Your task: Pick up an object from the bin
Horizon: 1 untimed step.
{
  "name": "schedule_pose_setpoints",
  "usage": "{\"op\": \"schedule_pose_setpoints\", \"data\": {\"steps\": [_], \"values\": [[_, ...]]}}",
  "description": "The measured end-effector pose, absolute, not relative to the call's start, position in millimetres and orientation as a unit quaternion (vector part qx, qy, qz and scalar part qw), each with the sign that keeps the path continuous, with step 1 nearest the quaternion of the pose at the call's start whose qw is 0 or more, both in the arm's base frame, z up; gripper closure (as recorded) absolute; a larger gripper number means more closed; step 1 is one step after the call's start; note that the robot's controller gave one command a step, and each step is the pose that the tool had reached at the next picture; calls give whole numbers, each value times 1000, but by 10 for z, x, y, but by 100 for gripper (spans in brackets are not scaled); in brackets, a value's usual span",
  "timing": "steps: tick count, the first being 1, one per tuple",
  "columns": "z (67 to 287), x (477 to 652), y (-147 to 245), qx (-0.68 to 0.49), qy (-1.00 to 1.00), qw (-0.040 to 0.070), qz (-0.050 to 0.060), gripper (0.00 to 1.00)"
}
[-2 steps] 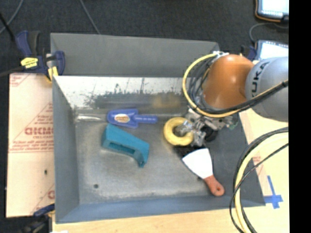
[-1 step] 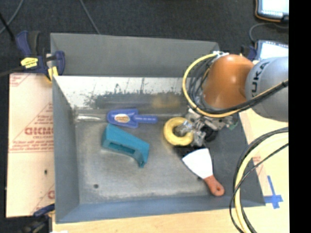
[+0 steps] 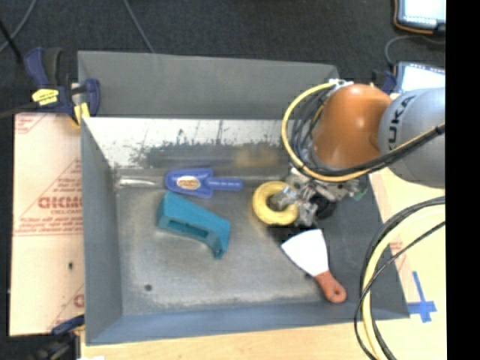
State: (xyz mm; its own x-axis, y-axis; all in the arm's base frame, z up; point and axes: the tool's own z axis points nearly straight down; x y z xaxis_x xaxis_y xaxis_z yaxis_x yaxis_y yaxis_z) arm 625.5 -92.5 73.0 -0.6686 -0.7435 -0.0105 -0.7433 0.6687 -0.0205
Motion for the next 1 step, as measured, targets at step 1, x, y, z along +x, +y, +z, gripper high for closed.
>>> {"op": "schedule_pose_setpoints", "data": {"steps": [1], "values": [[717, 6329, -888, -408, 913, 12, -9, 100]]}}
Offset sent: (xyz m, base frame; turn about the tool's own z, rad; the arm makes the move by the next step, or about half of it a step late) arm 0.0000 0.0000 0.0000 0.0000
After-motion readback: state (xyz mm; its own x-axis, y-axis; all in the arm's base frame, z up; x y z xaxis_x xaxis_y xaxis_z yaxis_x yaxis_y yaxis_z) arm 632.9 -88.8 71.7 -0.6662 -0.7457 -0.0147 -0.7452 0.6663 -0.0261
